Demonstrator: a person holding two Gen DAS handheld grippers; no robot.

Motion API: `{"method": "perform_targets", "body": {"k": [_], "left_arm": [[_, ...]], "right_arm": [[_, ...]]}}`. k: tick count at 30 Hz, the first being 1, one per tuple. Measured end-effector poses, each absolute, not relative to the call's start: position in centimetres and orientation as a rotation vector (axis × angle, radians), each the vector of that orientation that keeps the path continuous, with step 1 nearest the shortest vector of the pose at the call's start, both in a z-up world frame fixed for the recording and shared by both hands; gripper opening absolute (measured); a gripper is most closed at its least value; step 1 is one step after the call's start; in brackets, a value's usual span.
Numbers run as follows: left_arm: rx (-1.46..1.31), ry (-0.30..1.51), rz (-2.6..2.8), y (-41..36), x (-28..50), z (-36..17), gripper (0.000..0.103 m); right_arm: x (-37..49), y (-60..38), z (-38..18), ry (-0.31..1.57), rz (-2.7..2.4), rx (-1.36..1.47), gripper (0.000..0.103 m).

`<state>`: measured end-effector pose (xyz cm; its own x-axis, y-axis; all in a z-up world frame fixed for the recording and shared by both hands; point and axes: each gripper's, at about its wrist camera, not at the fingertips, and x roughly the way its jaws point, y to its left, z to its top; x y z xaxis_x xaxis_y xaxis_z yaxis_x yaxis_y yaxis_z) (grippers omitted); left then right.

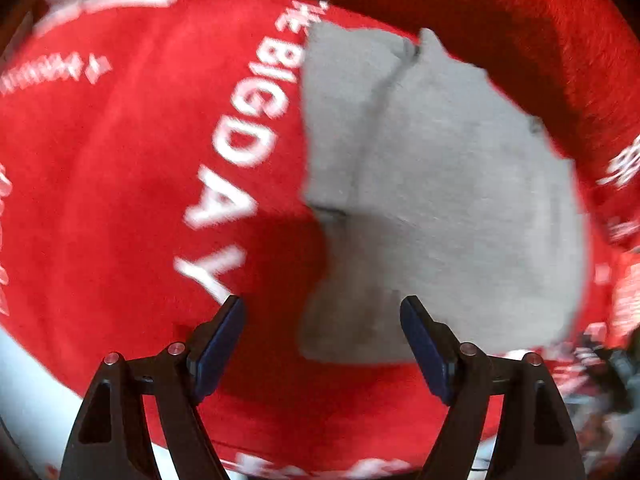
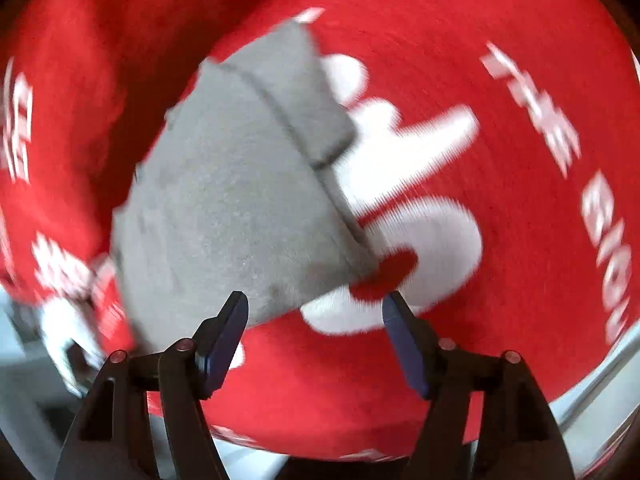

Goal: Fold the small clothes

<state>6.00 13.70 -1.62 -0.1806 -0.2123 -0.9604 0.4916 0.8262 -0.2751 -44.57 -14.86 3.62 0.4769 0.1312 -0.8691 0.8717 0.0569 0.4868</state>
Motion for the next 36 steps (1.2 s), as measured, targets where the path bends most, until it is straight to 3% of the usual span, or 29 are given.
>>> {"method": "perform_targets", "body": {"k": [1, 3, 5, 6, 7, 11, 13, 17, 23, 30, 36], "left_arm": [[0.185, 1.661, -0.64, 13.8, 6.0, -1.9, 0.08], [0.146, 1.663, -0.642, 13.7, 5.9, -2.1, 0.063], [0.155, 1.665, -0.638, 13.2, 6.0, -2.6, 0.033], [0.166, 1.66, -0.64, 13.1, 6.2, -3.0, 0.02], [0.163, 1.663, -0.651, 12.8, 6.2, -3.0, 0.018], [0.196, 1.628, -0.672, 12.5, 6.1, -1.8, 0.018], [0.234, 1.608, -0.668, 12.1, 6.2, -1.1, 0.009], [0.275, 1.6, -0.669, 12.0, 5.8, -2.4, 0.009], [0.41, 1.556, -0.689, 11.7, 5.1, -0.5, 0.009], [0.375, 1.421, -0.706, 8.9, 7.3, 3.9, 0.009], [0.366, 1.382, -0.679, 3.4, 10.1, 1.9, 0.009]], "right_arm": [[-44.6, -14.9, 3.3, 0.911, -0.73, 1.474, 0.074], [-45.4, -15.7, 2.2, 0.792, -0.755, 1.608, 0.073], [-44.5, -15.6, 0.8, 0.71, -0.752, 1.693, 0.062], [-44.3, -16.0, 0.6, 0.71, -0.756, 1.708, 0.033], [-43.9, -16.4, 0.4, 0.745, -0.771, 1.699, 0.009], [-42.4, -17.4, 3.4, 0.872, -0.74, 1.488, 0.008], [-42.6, -17.4, 3.8, 0.923, -0.736, 1.414, 0.008], [-42.7, -17.6, 1.2, 0.997, -0.751, 1.405, 0.009], [-42.4, -17.0, 3.8, 1.1, -0.765, 1.319, 0.012], [-40.2, -18.9, 7.6, 1.055, -0.738, 1.152, 0.012], [-34.8, -21.6, 5.7, 1.069, -0.695, 1.091, 0.012]]}}
